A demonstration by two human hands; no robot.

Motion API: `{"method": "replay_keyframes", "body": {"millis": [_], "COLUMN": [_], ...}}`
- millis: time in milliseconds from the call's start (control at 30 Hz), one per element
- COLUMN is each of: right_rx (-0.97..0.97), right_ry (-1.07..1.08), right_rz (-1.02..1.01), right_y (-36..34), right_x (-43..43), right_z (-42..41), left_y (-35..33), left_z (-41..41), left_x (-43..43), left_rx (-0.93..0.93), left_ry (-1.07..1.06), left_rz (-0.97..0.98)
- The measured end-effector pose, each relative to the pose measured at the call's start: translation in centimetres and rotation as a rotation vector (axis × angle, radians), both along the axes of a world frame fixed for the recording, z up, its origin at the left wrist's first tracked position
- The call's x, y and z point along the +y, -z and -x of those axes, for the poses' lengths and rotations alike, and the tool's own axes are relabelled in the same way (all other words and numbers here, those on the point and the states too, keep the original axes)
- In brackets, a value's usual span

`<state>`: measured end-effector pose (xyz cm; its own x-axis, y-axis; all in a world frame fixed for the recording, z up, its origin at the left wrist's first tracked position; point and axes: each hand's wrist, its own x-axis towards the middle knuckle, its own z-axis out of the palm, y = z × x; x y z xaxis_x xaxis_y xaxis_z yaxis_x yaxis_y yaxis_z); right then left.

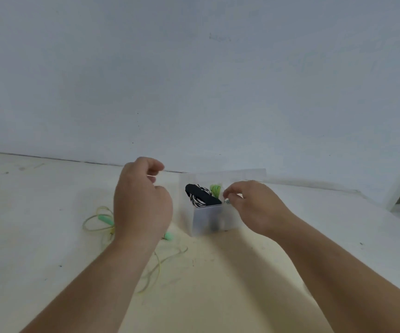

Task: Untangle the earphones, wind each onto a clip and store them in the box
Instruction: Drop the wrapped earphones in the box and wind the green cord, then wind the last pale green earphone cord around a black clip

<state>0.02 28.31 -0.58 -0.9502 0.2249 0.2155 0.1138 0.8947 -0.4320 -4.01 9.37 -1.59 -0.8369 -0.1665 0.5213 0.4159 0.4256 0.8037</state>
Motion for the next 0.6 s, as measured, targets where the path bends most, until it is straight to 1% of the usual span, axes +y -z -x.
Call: {"method": "replay_keyframes", "body": {"millis": [67,100,133,200,267,333,400,467,533,600], "right_rx": [0.052,0.107,0.162,0.252,0.265,0.176,0.059,-0.011,-0.036,-0.049], "right_ry": [0.048,0.079,0.105,0.119,0.029,-0.119,-0.262,-0.368,-0.438,-0.459], "right_rz": [-0.012,0.002,0.031,0.112,0.170,0.201,0.191,0.108,0.047,-0.002], "right_y": [-0.3,-0.5,-0.5,-0.3,0.6,1.7,2.7,3.5,3.8,4.0], "right_x": [-0.2,-0.3,-0.5,-1.2,-2.2,-3.1,-3.5,-3.7,-4.1,-4.6], "right_z": [-0.9,-1.4,-2.0,-3.4,-4.8,-5.6,-5.5,-5.2,-5.0,-5.2], "left_y": [-0.3,-0.3,-0.3,0.0,0.5,0.8,0.8,0.5,0.4,0.5], "left_z": [0.9,1.4,1.9,2.6,2.7,2.3,2.0,1.8,1.6,1.2], "left_x": [-1.4,-2.1,-2.9,-3.9,-4.3,-4.3,-4.2,-3.9,-3.5,-3.0], "left_rx": [-0.071,-0.119,-0.182,-0.348,-0.498,-0.559,-0.556,-0.534,-0.524,-0.512], "left_ry": [-0.074,-0.098,-0.108,-0.058,0.040,0.103,0.137,0.189,0.248,0.306], "left_rz": [0.061,0.142,0.270,0.584,0.840,0.989,1.032,1.003,0.902,0.772]}}
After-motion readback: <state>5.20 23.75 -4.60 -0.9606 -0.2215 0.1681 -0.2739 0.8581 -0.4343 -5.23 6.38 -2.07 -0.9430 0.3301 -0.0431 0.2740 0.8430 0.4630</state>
